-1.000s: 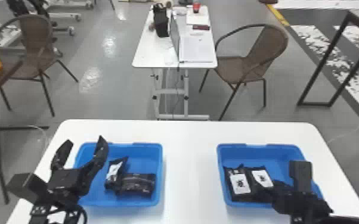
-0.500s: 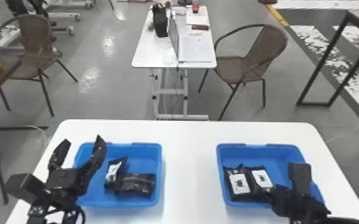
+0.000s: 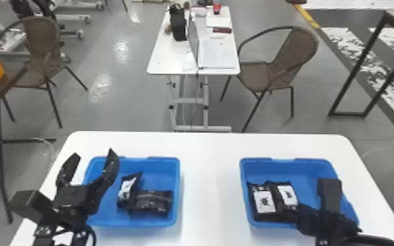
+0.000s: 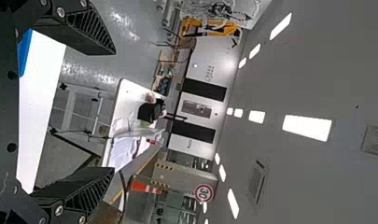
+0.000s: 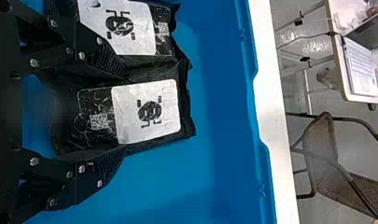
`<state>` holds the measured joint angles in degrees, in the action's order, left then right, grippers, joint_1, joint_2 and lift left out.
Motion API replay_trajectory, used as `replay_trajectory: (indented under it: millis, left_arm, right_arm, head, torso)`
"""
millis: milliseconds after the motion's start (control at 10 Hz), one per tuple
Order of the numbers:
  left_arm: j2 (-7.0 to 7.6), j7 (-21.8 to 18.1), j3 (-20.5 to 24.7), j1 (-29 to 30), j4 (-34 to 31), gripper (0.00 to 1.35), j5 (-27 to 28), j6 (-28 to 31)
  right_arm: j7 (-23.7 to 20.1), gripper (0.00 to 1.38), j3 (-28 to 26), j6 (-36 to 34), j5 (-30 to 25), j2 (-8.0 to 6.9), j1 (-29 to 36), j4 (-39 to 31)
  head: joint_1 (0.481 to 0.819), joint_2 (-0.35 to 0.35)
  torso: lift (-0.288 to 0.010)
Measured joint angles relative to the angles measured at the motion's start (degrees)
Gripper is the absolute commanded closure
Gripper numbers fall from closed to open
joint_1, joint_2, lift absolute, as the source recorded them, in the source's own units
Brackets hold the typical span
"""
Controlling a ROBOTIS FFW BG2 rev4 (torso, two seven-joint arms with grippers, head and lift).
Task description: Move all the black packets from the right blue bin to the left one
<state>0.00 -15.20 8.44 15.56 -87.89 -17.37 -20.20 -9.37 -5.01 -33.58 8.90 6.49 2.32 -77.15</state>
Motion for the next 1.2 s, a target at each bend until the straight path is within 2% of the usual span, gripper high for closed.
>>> replay_trajectory:
  millis: [100, 200, 300, 500, 700, 900, 1000, 1200]
  left_arm:
    - [0.00, 0.0, 0.1, 0.1, 0.0, 0.15, 0.0, 0.0]
    - [0.00, 0.0, 0.1, 0.2, 0.1, 0.15, 0.0, 0.0]
    - [0.00, 0.0, 0.2, 0.3, 0.1, 0.15, 0.0, 0.0]
    - [0.00, 0.0, 0.4, 0.5, 0.2, 0.15, -0.1, -0.1]
    - [0.00, 0.0, 0.4, 0.5, 0.2, 0.15, -0.1, -0.4]
    - [0.00, 0.0, 0.3, 0.4, 0.2, 0.15, -0.3, -1.0]
    - [0.00, 0.1, 0.2, 0.3, 0.2, 0.15, -0.6, -1.2]
    - [0.00, 0.1, -0.5, 0.0, 0.0, 0.15, -1.7, -0.7]
  right_arm:
    - [-0.8, 1.13, 0.0, 0.2, 0.3, 0.15, -0.6, 1.0]
    - [0.3, 1.24, 0.0, -1.3, 0.5, 0.19, -0.9, 0.9]
    - [2.4, 1.24, 0.1, -2.9, 0.5, -0.05, -0.2, -1.3]
    - [4.6, 1.24, 0.0, -0.5, 2.0, -1.05, 3.0, -4.9]
    - [6.3, 1.24, -0.1, 2.3, 3.9, -1.09, 5.7, -7.7]
    - [6.5, 1.24, 0.5, 5.4, 1.1, -0.87, 8.4, -14.3]
    - [5.9, 1.24, 1.8, 7.2, -1.1, -0.12, 8.9, -17.4]
    - [1.4, 1.24, 5.9, 13.1, -3.9, 2.69, 7.2, -19.7]
  head:
    - [0.695, 0.014]
    - [0.695, 0.014]
    - [0.695, 0.010]
    - [0.695, 0.018]
    - [0.695, 0.017]
    - [0.695, 0.013]
    - [0.695, 0.016]
    - [0.695, 0.048]
  torso:
    - [0.000]
    - [0.000]
    - [0.000]
    - [0.000]
    - [0.000]
    - [0.000]
    - [0.000]
    - [0.000]
